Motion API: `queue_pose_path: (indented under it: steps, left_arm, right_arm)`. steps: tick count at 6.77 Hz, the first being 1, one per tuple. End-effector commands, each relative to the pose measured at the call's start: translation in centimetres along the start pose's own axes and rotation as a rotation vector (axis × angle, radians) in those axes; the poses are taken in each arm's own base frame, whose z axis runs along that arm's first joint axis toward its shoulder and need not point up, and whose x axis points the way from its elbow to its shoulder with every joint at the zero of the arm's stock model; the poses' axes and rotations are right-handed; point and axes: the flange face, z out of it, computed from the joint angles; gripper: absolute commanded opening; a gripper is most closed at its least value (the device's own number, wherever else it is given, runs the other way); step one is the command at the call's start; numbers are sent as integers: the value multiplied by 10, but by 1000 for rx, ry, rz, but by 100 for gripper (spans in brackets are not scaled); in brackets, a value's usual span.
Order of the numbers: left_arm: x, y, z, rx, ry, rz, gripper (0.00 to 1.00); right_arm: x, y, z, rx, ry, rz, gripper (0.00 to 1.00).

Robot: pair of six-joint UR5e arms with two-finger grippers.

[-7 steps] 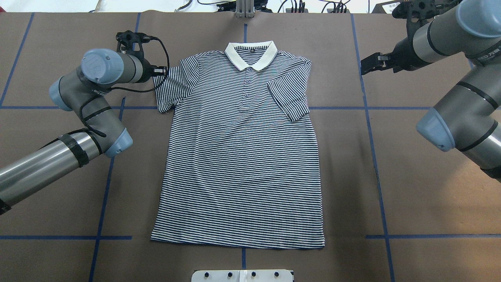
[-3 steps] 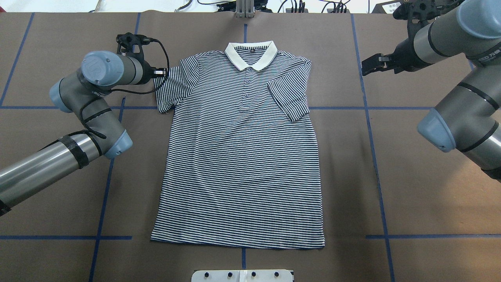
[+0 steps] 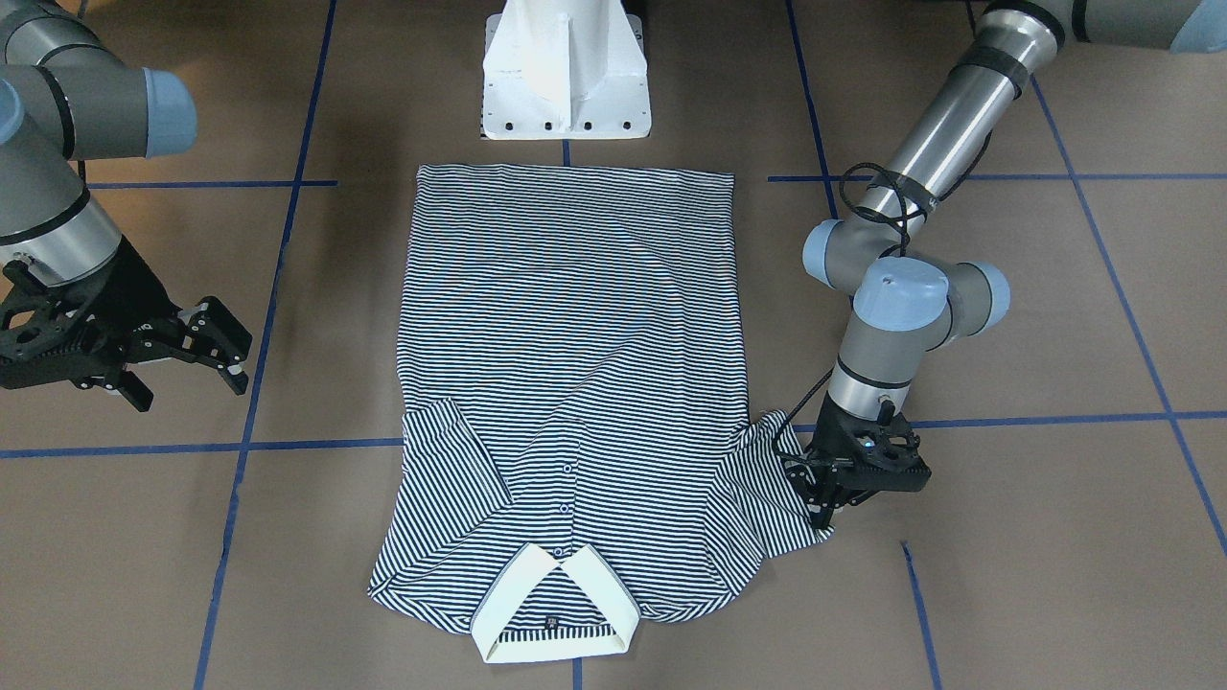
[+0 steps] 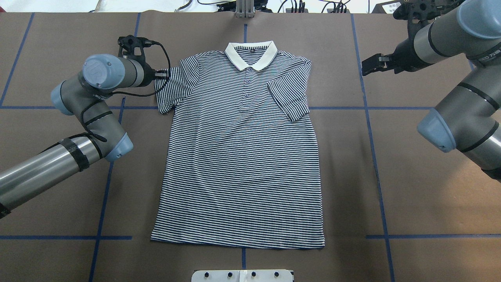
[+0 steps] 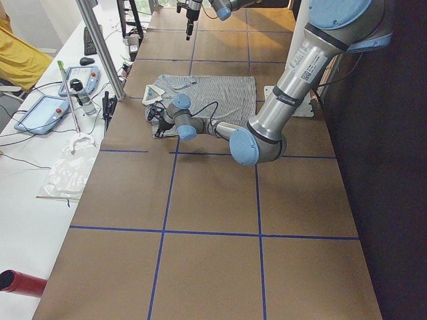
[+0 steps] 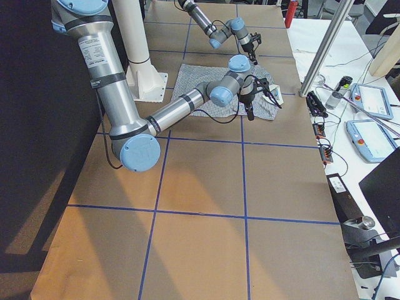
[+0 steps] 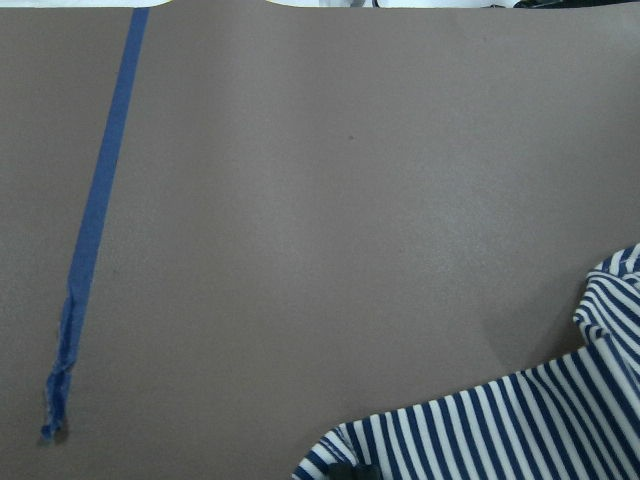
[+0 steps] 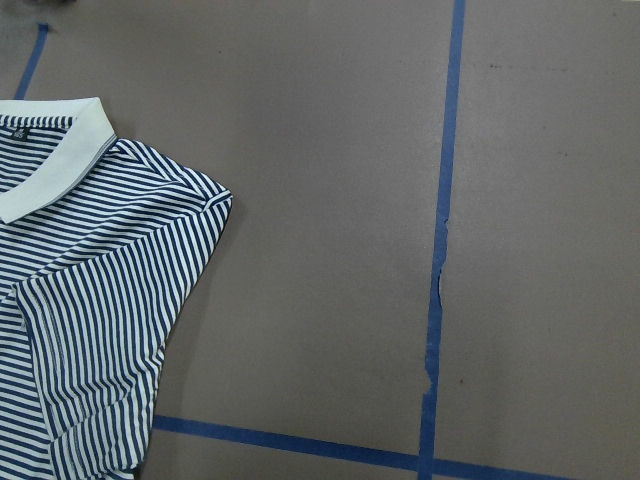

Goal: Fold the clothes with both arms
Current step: 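Fold the sleeve nearest the left gripper inward across the shirt body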

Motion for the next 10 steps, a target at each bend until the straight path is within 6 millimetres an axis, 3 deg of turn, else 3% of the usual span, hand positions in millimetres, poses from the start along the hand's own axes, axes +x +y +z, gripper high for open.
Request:
queue_pose_path:
  steps: [1, 2, 3, 4, 5, 6, 7, 8, 9, 10]
  left_arm:
    - [40, -21, -37, 0, 13, 0, 0]
    - [75, -36, -78, -23, -19, -16, 0]
    - [116, -38, -100, -67, -53, -44, 0]
    - [187, -17, -93, -109, -35, -147, 0]
    - [221, -18, -69, -132, -61, -181, 0]
    - [244, -15, -54, -126, -90, -198, 0]
    - [245, -15, -44, -109, -114, -216, 0]
    - [242, -13, -41, -113, -112, -163, 99]
    - [249, -16, -49, -101, -44, -109, 100]
    - [259, -22, -71, -117, 13, -41, 100]
  right_arm:
    - [-1, 0, -1, 2, -2, -1, 100]
    - [-1, 0, -2, 3, -3, 0, 100]
    - [-1, 0, -2, 3, -3, 3, 100]
    - [-2, 0, -2, 4, -4, 2, 100]
    - [-2, 0, -2, 4, -4, 2, 100]
    - [-2, 0, -1, 3, -3, 3, 100]
    - [-2, 0, -1, 3, -3, 3, 100]
    - [-2, 0, -1, 1, -3, 2, 100]
    - [-6, -1, -1, 3, -8, 0, 100]
    - [-11, -1, -6, 10, -18, 18, 100]
